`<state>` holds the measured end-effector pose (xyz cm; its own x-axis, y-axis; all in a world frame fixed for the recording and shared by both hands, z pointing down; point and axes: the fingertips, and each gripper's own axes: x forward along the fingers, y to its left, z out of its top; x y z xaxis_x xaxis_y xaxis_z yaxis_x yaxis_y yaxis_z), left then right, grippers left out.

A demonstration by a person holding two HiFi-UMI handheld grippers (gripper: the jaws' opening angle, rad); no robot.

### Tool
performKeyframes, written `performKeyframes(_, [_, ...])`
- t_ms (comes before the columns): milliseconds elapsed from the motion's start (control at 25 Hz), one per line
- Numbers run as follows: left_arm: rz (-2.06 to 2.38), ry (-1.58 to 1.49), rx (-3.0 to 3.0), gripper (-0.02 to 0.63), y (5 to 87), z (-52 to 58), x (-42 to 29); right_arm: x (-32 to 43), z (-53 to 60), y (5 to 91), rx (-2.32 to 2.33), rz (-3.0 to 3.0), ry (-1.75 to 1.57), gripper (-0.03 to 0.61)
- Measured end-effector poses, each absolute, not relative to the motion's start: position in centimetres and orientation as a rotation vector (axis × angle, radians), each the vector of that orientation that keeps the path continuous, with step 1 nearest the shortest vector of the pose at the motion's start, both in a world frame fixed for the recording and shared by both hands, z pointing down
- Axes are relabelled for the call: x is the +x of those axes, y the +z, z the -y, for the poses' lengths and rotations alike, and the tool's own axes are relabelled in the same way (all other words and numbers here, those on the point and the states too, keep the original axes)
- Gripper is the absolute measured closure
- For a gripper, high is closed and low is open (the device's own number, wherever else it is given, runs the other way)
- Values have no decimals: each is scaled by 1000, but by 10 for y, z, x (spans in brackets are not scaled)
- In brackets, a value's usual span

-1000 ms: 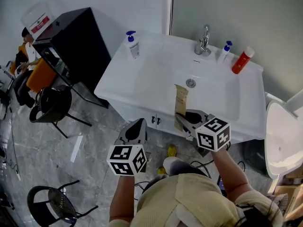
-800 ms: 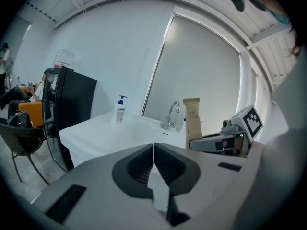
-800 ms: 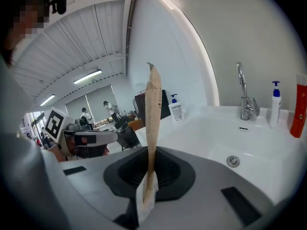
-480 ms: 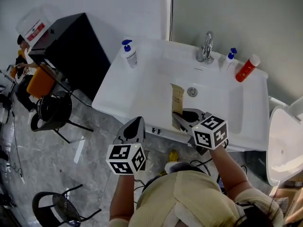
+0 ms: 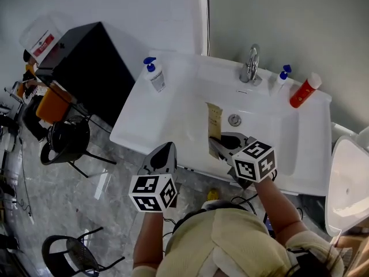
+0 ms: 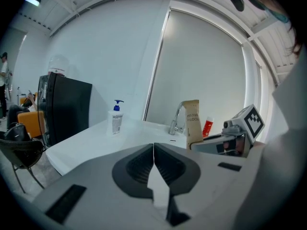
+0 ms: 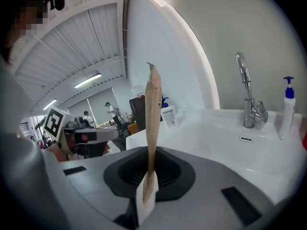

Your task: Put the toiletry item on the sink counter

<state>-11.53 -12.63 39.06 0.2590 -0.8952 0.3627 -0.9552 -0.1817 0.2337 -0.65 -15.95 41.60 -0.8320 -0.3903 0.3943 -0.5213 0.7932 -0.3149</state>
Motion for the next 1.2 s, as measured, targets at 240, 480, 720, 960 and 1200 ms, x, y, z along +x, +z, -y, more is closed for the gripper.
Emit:
performKeyframes(240, [1697, 199, 2133, 574, 387, 149, -104, 1, 176, 419, 676, 2677, 590, 536])
performKeyframes(480, [1720, 217, 2110, 574, 388, 151, -106, 4, 186, 421, 672, 2686, 607, 536])
performKeyframes(720, [1734, 229, 2102, 574, 387, 155, -109, 0, 192, 420, 668, 2693, 599, 536])
performKeyframes(960, [1694, 223, 2131, 574, 390, 171, -109, -3, 199, 422, 711, 2676, 583, 537])
performKeyframes(1200, [1612, 233, 2187, 574, 394, 198, -114, -12, 220, 426, 790, 2645, 605, 536])
